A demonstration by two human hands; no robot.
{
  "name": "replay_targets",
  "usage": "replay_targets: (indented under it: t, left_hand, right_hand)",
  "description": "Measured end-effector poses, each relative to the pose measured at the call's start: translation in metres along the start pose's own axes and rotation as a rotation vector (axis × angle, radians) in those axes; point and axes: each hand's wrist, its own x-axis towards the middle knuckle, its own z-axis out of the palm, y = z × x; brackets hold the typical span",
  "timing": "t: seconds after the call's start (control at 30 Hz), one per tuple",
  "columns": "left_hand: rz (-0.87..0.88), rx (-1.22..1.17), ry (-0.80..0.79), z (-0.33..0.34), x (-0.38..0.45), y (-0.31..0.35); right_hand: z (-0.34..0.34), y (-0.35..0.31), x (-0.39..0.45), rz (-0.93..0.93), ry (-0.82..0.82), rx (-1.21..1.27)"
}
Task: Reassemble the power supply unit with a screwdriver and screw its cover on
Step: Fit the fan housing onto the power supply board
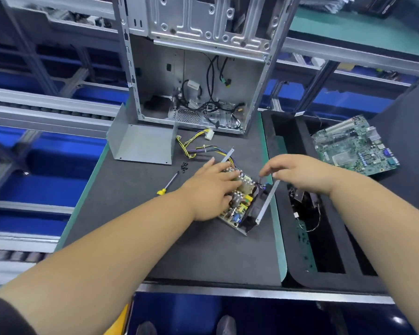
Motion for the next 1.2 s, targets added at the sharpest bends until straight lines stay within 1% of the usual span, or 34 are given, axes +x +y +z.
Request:
replay_targets:
  t: [0.1, 0.17, 0.23, 0.3, 0.37, 0.43, 0.53, 0.6, 0.67, 0.8, 0.97, 1.1, 1.2]
  left_hand:
    - [-0.110, -0.135, 0.164, -0.009, -0.001, 0.025]
    - [-0.202, -0.153, 0.216, -0.012, -0.001, 0.048]
    - [-0.299, -0.137, 0.161, -0.010, -0.003, 0.071]
    - [-0.359, -0.089, 0.076, -0.004, -0.003, 0.088]
    - [-0.407, -0.084, 0.025, 0.000, -0.003, 0.096]
    - [-0.476, -0.155, -0.014, -0.004, -0.003, 0.098]
    - [-0.514, -0.203, -0.063, -0.019, -0.007, 0.093]
    - [-0.573, -0.300, -0.062, -0.033, -0.014, 0.086]
    - [-0.606, -0.417, -0.026, -0.048, -0.020, 0.076]
    - [-0.595, -0.707, 0.042, -0.065, -0.033, 0.056]
    - [-0.657, -1.043, 0.264, -0.057, -0.035, 0.035]
    - [-0.671, -1.200, 0.380, -0.049, -0.026, 0.013]
    - [-0.652, -1.306, 0.377, -0.050, -0.014, -0.006]
  right_hand:
    - [0.000, 0.010, 0.003, -0.107, -0.070, -0.076]
    - [0.002, 0.013, 0.003, -0.191, -0.131, -0.120]
    - [0.008, 0.016, 0.006, -0.291, -0.189, -0.264]
    - [0.015, 0.019, 0.011, -0.369, -0.191, -0.379]
    - [0.019, 0.022, 0.017, -0.398, -0.171, -0.367]
    - [0.020, 0.026, 0.021, -0.425, -0.168, -0.315]
    - [0.018, 0.028, 0.022, -0.462, -0.168, -0.238]
    - [0.011, 0.025, 0.023, -0.460, -0.158, -0.141]
    - [0.002, 0.019, 0.022, -0.464, -0.134, -0.065]
    - [-0.010, 0.007, 0.020, -0.470, -0.115, -0.083]
    - [-0.015, -0.004, 0.025, -0.408, -0.103, -0.035]
    - [-0.019, -0.013, 0.033, -0.309, -0.071, 0.030]
    - [-0.027, -0.023, 0.041, -0.252, -0.051, 0.030]
